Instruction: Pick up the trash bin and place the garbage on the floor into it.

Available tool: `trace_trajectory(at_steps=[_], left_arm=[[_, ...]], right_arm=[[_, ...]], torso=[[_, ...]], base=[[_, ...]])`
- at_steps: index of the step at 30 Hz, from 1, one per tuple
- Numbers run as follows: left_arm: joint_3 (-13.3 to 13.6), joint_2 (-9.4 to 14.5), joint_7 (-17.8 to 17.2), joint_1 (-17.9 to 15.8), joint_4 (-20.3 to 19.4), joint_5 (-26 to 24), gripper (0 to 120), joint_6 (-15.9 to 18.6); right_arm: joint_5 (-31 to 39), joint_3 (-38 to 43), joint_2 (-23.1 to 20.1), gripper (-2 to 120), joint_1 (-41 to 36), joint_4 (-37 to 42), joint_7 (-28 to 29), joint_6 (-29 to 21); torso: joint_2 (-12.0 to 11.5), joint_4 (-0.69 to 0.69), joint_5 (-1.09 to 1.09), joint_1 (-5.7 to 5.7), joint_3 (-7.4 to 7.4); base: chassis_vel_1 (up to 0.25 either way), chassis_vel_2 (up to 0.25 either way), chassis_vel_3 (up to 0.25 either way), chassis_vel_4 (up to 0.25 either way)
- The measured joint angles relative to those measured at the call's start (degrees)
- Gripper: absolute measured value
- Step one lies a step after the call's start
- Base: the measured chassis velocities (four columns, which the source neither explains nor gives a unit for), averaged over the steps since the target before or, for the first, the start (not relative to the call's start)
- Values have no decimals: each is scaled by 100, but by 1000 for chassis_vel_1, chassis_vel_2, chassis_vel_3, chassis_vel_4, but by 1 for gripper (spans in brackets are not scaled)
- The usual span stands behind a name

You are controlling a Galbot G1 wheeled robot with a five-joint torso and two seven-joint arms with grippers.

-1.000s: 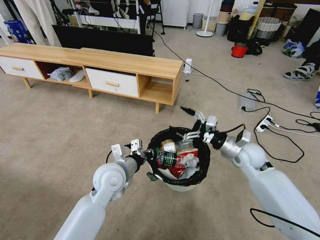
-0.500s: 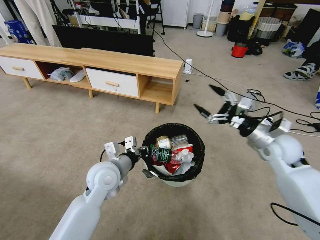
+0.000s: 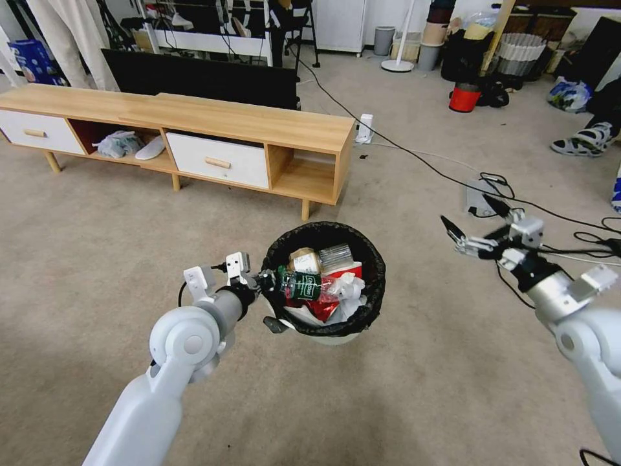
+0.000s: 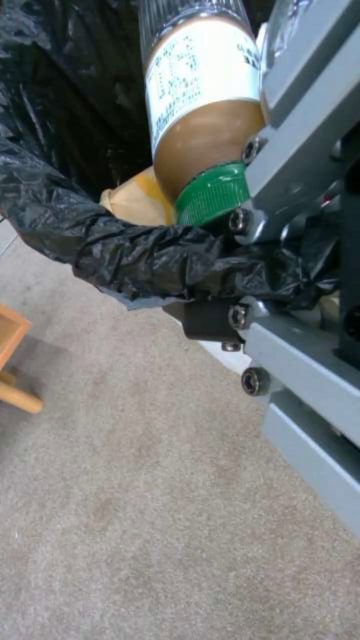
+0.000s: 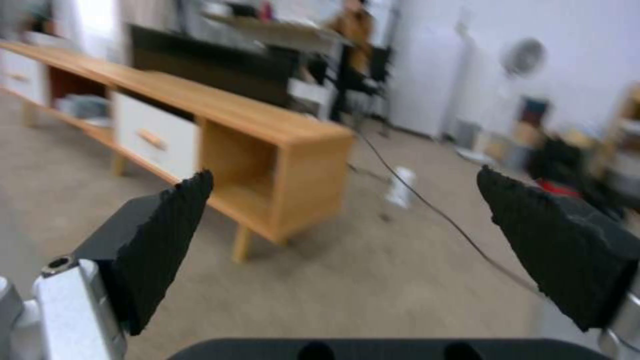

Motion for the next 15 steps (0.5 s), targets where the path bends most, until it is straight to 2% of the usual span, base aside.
trace_trajectory(at_steps=[15], left_arm=[[-118, -9, -97, 6, -144, -62, 2, 23]], right_arm=[[-775, 83, 780, 100, -264, -241, 764, -29]], torso=[[0, 1, -1, 0, 0]], base=[[0, 0, 0, 0]])
